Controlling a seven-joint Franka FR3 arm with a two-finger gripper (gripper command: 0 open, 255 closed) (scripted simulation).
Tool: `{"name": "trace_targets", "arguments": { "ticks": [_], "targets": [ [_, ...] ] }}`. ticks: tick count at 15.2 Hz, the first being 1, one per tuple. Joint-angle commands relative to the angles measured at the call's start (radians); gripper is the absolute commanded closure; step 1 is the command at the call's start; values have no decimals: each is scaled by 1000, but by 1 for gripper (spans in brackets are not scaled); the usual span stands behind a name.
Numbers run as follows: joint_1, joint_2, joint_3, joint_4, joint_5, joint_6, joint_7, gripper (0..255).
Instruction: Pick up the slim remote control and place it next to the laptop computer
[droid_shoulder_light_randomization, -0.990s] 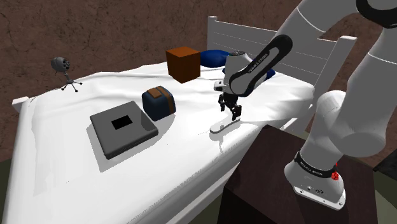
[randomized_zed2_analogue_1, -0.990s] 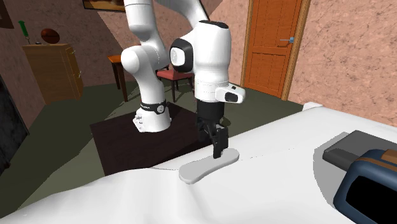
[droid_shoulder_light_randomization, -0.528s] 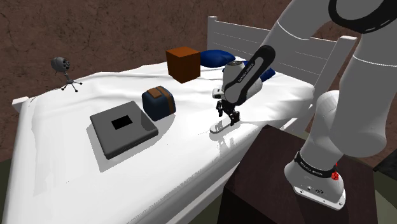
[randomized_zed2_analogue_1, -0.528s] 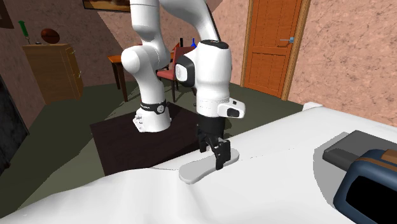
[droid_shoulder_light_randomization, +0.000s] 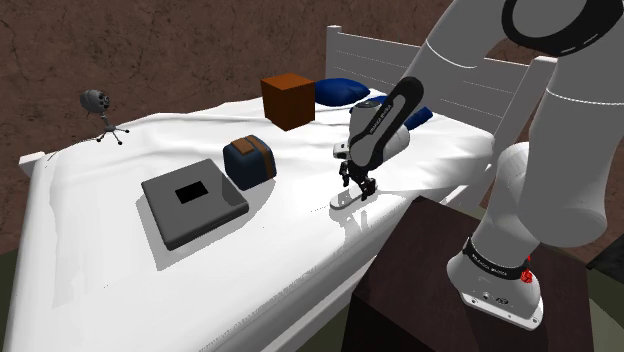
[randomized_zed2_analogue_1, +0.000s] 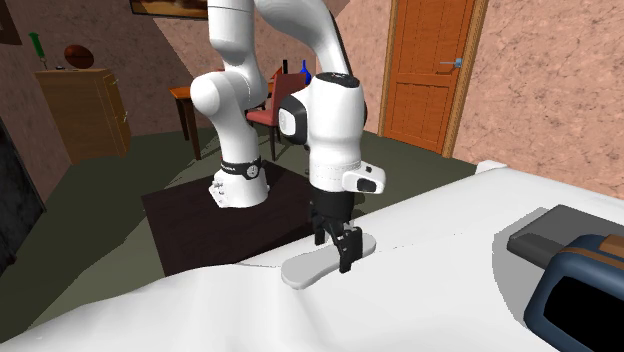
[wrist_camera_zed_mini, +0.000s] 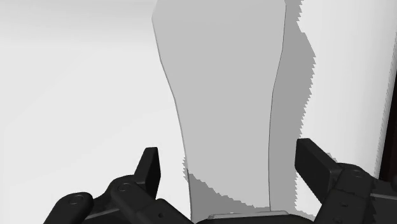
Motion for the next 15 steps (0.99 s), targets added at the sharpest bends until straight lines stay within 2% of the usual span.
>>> {"name": "trace_targets", "arguments": {
  "ticks": [1,2,11,15],
  "targets": [
    [0,0,0,0,0,0,0,0],
    [0,0,0,0,0,0,0,255],
    [0,0,0,0,0,0,0,255],
    [13,-72,-30,-3,-89,-60,63,255]
  ]
}}
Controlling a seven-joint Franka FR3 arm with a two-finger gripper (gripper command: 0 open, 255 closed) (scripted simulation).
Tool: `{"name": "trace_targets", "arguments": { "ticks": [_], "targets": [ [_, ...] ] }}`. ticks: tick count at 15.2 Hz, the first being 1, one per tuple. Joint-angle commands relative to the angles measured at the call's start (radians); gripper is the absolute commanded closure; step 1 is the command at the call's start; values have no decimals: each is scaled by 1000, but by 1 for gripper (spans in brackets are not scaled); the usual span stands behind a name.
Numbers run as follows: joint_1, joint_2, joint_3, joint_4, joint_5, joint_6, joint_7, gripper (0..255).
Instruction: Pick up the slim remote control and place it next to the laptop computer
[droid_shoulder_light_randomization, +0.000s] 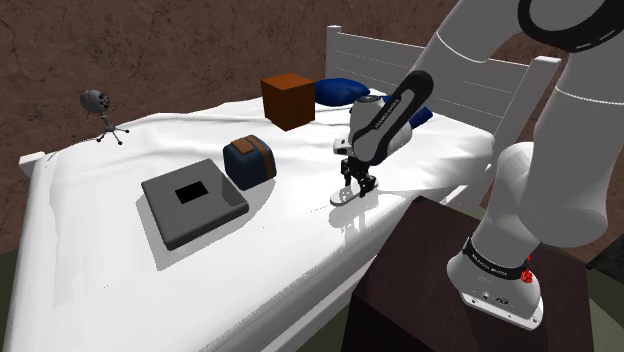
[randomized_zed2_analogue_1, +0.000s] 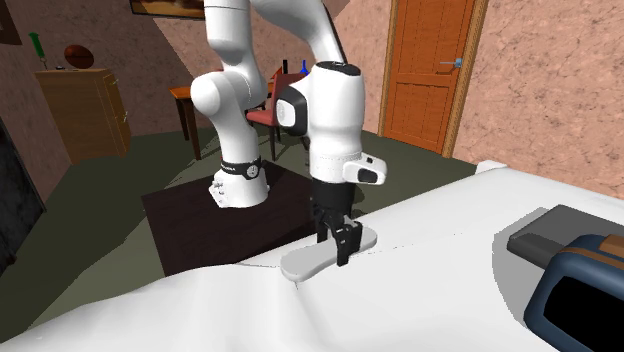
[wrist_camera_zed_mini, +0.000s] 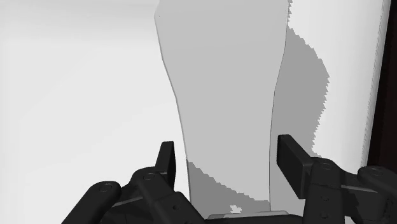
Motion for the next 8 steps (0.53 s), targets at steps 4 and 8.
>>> {"name": "trace_targets", "arguments": {
  "ticks": [4,8],
  "targets": [
    [-1,-85,-17,4,-93,-79,64,255],
    [-9,-150,-15,11,-147,-145,103,255]
  ]
}}
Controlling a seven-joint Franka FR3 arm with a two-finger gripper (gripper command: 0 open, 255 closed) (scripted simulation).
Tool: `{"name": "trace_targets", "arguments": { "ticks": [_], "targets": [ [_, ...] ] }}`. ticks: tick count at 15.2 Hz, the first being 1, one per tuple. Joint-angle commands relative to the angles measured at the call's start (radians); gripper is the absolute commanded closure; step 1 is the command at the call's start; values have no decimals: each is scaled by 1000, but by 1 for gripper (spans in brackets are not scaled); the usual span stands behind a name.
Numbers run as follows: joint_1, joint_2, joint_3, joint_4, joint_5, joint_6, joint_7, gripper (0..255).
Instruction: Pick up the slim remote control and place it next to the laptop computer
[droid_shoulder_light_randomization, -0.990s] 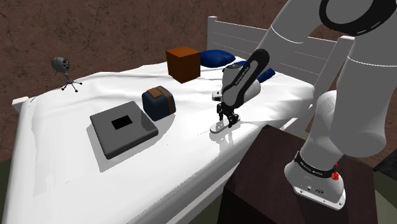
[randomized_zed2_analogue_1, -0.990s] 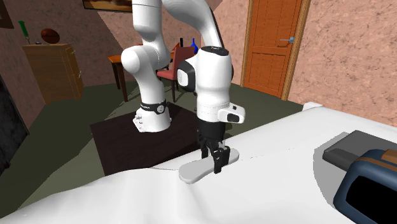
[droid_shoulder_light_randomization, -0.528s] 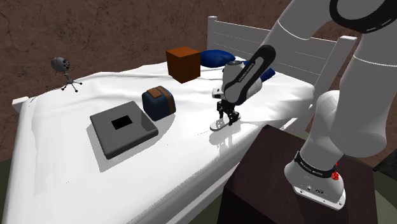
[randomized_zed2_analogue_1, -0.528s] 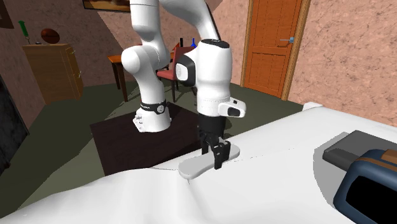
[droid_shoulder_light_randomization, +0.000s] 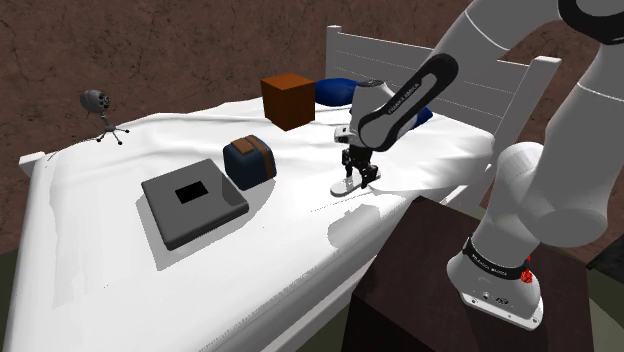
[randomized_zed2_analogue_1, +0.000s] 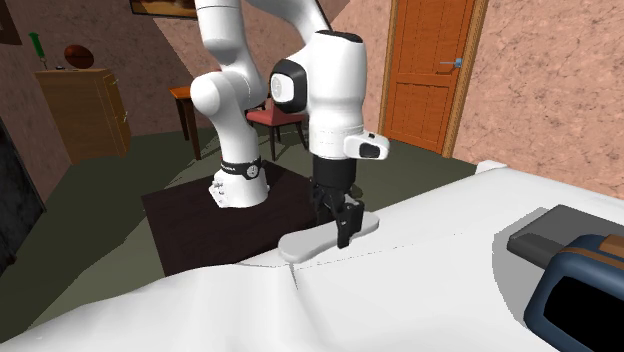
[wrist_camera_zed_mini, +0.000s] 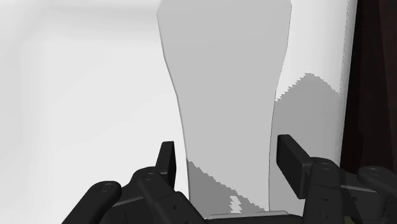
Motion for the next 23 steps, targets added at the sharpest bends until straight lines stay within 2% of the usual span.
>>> {"name": "trace_targets", "arguments": {
  "ticks": [1,9,16,23],
  "targets": [
    [-4,-29,2,7,-22,-34,15,255],
    [-22,-138,21,36,-80,-165,58,255],
    [84,-24,118,146,12,-175,184,255],
    [167,119,198,312,86,-209,291,255]
  ]
}}
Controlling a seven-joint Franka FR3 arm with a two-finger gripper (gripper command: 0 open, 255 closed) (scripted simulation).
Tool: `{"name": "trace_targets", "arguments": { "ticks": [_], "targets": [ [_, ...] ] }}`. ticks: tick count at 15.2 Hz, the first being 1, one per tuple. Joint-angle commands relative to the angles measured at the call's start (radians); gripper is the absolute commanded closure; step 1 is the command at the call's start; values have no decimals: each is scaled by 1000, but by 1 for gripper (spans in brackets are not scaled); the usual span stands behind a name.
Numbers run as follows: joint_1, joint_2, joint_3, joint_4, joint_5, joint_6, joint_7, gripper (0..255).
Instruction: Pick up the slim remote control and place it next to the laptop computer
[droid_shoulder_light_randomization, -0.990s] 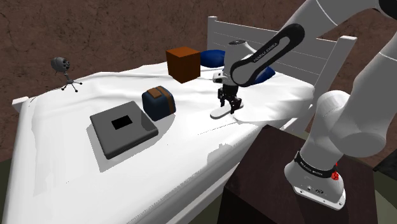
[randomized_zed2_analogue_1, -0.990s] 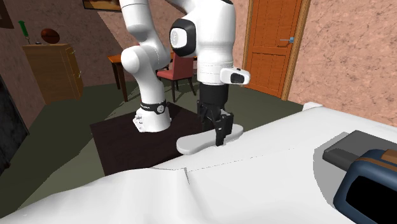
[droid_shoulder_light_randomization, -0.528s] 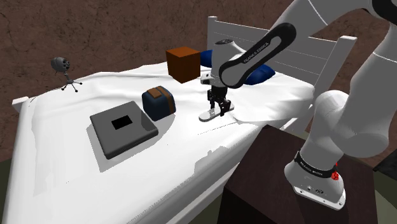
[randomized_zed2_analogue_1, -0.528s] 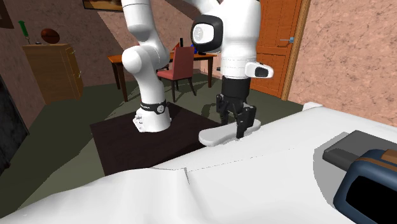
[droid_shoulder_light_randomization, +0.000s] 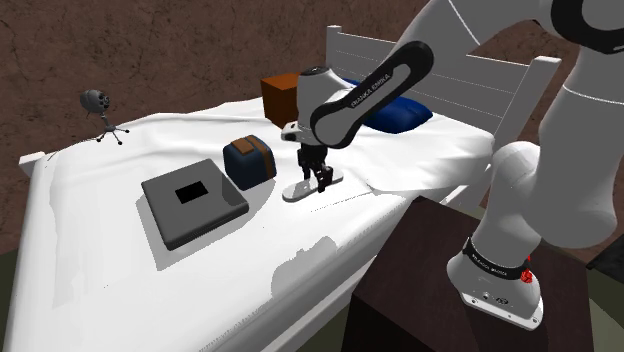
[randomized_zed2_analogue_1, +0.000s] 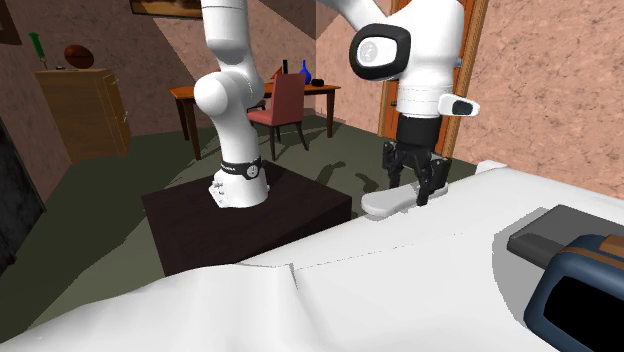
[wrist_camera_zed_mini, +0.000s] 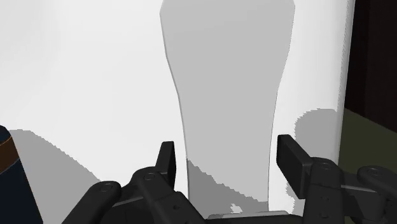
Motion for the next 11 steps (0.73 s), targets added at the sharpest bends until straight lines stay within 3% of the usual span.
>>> {"name": "trace_targets", "arguments": {
  "ticks": [1,11],
  "targets": [
    [22,48,22,58,21,-12,30,255],
    [101,291,103,397,80,-118,162,255]
  ]
}}
